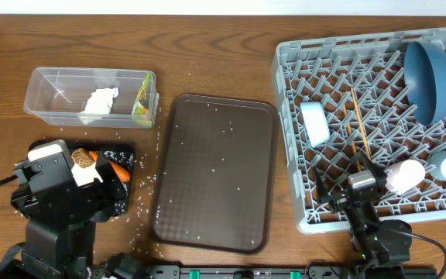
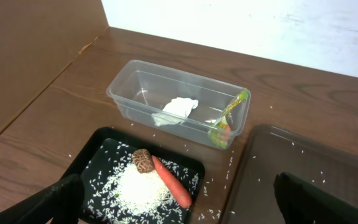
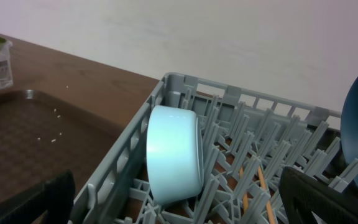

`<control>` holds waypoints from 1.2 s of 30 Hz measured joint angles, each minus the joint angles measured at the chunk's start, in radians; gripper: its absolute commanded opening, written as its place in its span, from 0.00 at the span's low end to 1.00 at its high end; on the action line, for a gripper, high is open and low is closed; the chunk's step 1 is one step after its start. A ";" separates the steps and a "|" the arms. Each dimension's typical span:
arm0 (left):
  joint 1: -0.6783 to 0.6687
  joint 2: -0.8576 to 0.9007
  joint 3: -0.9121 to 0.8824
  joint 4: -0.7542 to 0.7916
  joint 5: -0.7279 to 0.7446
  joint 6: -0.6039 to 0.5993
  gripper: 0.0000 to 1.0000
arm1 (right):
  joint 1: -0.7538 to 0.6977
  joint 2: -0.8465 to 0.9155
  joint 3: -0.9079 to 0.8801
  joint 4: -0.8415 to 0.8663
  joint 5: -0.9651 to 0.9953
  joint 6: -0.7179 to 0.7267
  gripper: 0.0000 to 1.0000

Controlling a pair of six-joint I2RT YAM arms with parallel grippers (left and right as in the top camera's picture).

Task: Sort waste into correct bins and load items into the dishwasher rack

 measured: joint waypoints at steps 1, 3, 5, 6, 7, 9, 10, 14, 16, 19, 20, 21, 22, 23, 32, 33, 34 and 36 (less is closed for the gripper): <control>0.000 0.000 0.000 0.000 0.000 0.000 0.98 | 0.000 0.000 0.000 0.000 0.000 0.000 0.99; 0.000 0.000 0.000 -0.001 -0.001 0.001 0.98 | 0.000 0.000 0.000 0.000 0.000 0.000 0.99; 0.000 0.000 0.000 -0.018 -0.010 0.020 0.98 | 0.000 0.000 0.000 0.000 0.000 0.000 0.99; 0.000 0.000 0.000 -0.034 -0.016 0.035 0.98 | 0.000 0.000 0.000 0.000 0.000 0.000 0.99; 0.000 0.000 0.000 -0.047 -0.021 0.045 0.98 | 0.000 0.000 0.000 0.000 0.000 0.000 0.99; 0.000 0.000 0.000 -0.069 -0.030 0.061 0.98 | 0.000 0.000 0.000 0.000 0.000 0.000 0.99; 0.001 0.000 0.000 -0.072 -0.030 0.066 0.98 | 0.000 0.000 0.000 0.000 0.000 0.000 0.99; 0.033 0.000 0.000 -0.064 -0.029 0.084 0.98 | 0.000 0.000 0.000 0.000 0.000 0.000 0.99; 0.076 -0.008 -0.012 -0.016 -0.013 0.087 0.98 | 0.000 0.000 0.000 0.000 0.000 0.000 0.99; 0.164 -0.035 -0.060 0.095 0.053 0.118 0.98 | 0.000 0.000 0.000 0.000 0.000 0.000 0.99; 0.202 -0.049 -0.087 0.151 0.094 0.144 0.98 | 0.000 0.000 0.000 -0.001 0.000 0.000 0.99; 0.232 -0.060 -0.109 0.195 0.130 0.172 0.98 | 0.000 0.000 0.000 -0.001 0.000 0.000 0.99; 0.268 -0.076 -0.144 0.257 0.180 0.207 0.98 | 0.000 0.000 0.000 0.000 0.000 0.000 0.99; 0.297 -0.090 -0.175 0.308 0.225 0.241 0.98 | 0.000 0.000 0.000 0.000 0.000 0.000 0.99; 0.448 -0.296 -0.511 0.657 0.562 0.425 0.98 | 0.000 0.000 0.000 -0.001 0.000 0.000 0.99; 0.454 -0.321 -0.548 0.675 0.582 0.429 0.98 | 0.000 0.000 0.000 -0.001 0.000 0.000 0.99; 0.457 -0.344 -0.585 0.700 0.601 0.434 0.98 | 0.000 0.000 0.000 -0.001 0.000 0.000 0.99; 0.459 -0.395 -0.663 0.756 0.631 0.437 0.98 | 0.000 0.000 0.000 -0.001 0.000 0.000 0.99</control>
